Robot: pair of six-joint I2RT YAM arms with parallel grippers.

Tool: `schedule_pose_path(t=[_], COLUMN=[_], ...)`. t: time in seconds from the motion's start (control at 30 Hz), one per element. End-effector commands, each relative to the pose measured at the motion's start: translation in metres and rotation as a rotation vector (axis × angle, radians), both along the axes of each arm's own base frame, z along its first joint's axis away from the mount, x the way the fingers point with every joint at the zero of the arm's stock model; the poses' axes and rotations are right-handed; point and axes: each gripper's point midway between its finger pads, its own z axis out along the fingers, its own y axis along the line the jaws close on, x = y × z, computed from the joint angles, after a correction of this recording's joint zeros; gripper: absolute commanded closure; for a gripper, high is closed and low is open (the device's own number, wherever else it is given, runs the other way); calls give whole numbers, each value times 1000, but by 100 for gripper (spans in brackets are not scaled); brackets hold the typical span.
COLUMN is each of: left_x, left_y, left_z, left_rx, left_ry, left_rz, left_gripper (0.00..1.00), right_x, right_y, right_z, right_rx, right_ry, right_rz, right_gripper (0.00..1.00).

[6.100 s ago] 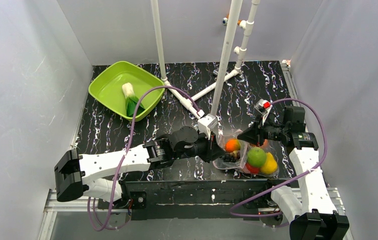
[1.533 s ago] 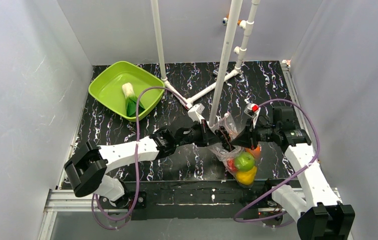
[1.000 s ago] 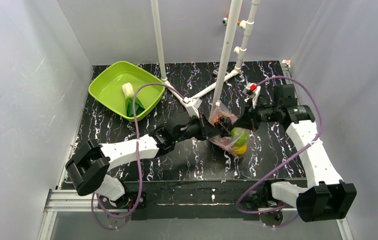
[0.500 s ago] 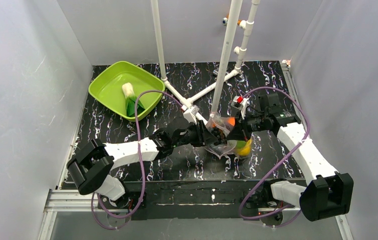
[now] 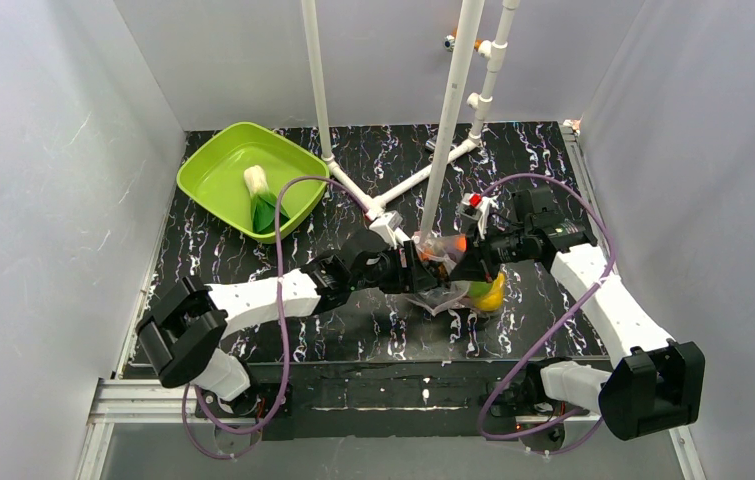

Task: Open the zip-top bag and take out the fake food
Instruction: Pick up the fake fruit from the zipper food storage bag.

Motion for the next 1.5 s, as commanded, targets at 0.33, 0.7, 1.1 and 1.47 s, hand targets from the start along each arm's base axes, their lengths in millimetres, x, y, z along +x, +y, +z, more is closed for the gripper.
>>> schedule_pose_path(t=[0.33, 0.7, 1.1, 1.47], left_x=[-5, 0, 29, 55], left_y=[3, -11, -6, -7], left_z=[57, 61, 19, -25], left_rx=[18, 52, 235, 421], left_ry=[-207, -279, -283, -254], left_rz=[-31, -52, 34, 147], left_gripper=[45, 42, 42, 56], right_x=[-1, -1, -1, -2], right_y=[6, 7, 7, 8], right_z=[1, 2, 2, 2], right_rx=[12, 12, 16, 17], right_ry=[-10, -8, -4, -1], right_rz=[27, 27, 31, 34], right_gripper=[99, 99, 99, 99])
